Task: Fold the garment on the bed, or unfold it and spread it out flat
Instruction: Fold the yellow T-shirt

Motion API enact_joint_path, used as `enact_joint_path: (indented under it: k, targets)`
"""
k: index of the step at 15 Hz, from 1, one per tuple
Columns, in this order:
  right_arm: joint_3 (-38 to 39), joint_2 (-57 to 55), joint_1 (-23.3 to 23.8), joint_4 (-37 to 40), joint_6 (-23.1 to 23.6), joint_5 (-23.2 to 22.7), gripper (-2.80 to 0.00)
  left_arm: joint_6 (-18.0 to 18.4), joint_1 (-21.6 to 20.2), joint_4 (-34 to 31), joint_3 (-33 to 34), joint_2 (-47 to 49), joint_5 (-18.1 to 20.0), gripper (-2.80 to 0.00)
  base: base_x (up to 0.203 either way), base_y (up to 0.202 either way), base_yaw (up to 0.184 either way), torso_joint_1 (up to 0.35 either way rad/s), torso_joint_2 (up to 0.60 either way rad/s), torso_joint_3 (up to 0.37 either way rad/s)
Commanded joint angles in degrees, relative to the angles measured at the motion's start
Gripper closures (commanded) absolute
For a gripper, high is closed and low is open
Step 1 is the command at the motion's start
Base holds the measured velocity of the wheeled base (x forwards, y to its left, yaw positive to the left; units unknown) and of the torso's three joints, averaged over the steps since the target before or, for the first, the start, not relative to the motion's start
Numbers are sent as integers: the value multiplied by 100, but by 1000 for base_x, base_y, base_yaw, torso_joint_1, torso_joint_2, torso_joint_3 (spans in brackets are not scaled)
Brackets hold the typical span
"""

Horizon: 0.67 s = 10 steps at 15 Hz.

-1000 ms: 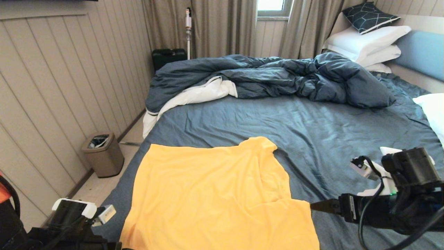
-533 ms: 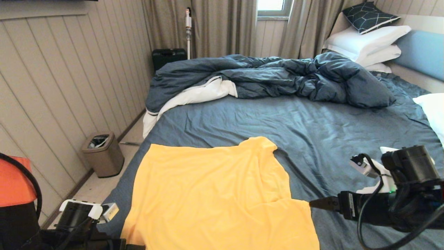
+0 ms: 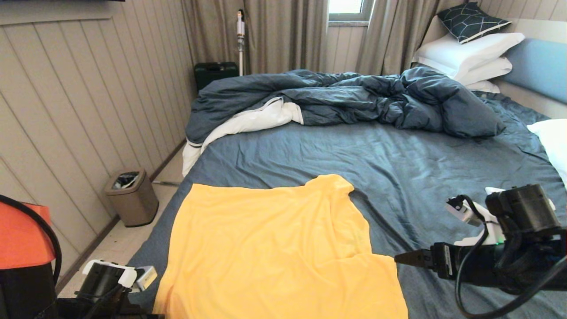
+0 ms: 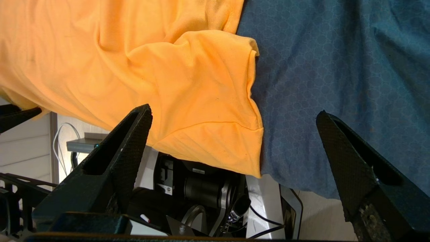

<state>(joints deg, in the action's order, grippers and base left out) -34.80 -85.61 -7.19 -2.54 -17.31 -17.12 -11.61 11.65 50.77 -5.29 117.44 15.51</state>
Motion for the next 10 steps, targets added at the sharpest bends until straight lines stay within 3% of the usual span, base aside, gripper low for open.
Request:
enact_joint_path:
  k: [1, 7, 10]
  targets:
    - [7, 18, -2, -1, -10, -11, -280, -26, 47, 29, 5, -20, 14, 0, 0, 0, 0, 0, 0, 0]
    - [86, 62, 4, 7, -10, -10, -280, -52, 47, 131, 89, -29, 14, 0, 0, 0, 0, 0, 0, 0]
    - [314, -25, 160, 6, -10, -11, -280, -72, 50, 492, 266, -26, 31, 0, 0, 0, 0, 0, 0, 0]
